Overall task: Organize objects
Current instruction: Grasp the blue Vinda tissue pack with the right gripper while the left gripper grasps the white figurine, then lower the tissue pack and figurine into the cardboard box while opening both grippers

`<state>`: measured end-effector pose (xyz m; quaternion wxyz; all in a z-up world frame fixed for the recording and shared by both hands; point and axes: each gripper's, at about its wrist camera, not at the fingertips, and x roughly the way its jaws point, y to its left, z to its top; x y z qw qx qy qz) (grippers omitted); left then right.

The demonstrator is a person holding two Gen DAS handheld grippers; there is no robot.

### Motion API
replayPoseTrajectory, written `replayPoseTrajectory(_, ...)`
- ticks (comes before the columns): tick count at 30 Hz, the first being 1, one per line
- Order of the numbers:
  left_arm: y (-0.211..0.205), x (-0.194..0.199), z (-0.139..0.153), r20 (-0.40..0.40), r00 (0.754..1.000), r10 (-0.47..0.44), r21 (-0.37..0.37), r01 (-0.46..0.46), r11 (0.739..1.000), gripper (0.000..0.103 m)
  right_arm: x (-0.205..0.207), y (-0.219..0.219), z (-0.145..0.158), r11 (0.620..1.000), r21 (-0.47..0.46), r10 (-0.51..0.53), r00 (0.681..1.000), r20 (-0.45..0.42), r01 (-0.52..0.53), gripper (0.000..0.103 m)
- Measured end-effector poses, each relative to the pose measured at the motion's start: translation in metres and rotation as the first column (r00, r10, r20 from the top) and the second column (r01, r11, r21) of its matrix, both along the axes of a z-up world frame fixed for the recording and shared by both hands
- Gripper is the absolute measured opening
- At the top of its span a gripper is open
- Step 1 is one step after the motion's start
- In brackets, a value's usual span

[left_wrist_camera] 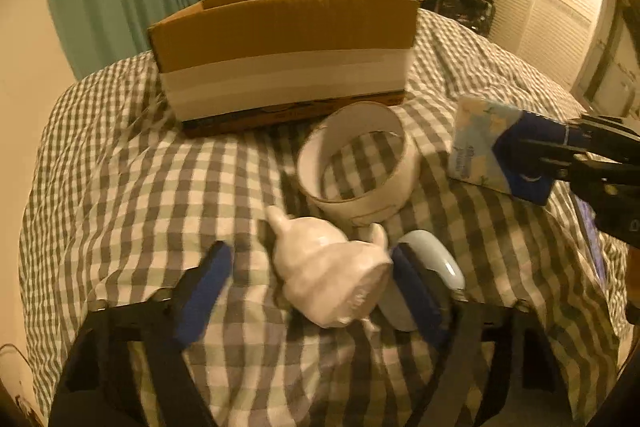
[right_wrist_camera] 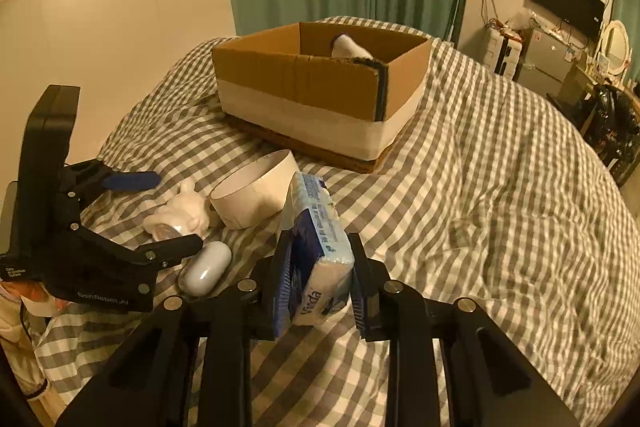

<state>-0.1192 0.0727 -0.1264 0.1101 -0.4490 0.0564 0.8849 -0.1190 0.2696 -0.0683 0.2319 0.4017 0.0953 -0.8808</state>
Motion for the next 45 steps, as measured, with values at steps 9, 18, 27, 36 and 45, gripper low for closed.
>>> replayPoseTrajectory(9, 0.003, 0.005, 0.003, 0.003, 1.000, -0.017, 0.004, 0.017, 1.000, 0.061, 0.004, -0.010, -0.010, 1.000, 0.002, 0.010, 1.000, 0.009, -0.010, 0.023)
replayPoseTrajectory(18, -0.008, 0.021, 0.026, -0.049, 0.999, 0.014, 0.033, -0.012, 0.999, 0.061, 0.015, -0.012, 0.003, 1.000, 0.019, -0.002, 0.999, -0.036, 0.003, 0.020)
replayPoseTrajectory(27, -0.021, 0.030, 0.062, -0.124, 0.991, 0.042, 0.040, -0.038, 0.998, 0.061, 0.032, -0.017, 0.027, 0.999, 0.040, 0.009, 0.995, -0.096, -0.005, 0.020)
replayPoseTrajectory(36, -0.043, 0.011, 0.118, -0.224, 0.972, 0.065, 0.058, -0.053, 0.997, 0.061, 0.034, -0.028, 0.065, 0.997, 0.066, 0.040, 0.982, -0.182, -0.029, 0.020)
replayPoseTrajectory(45, -0.060, -0.040, 0.167, -0.306, 0.947, 0.102, 0.086, -0.079, 0.993, 0.061, -0.005, -0.047, 0.123, 0.997, 0.053, 0.065, 0.958, -0.280, -0.053, 0.020)
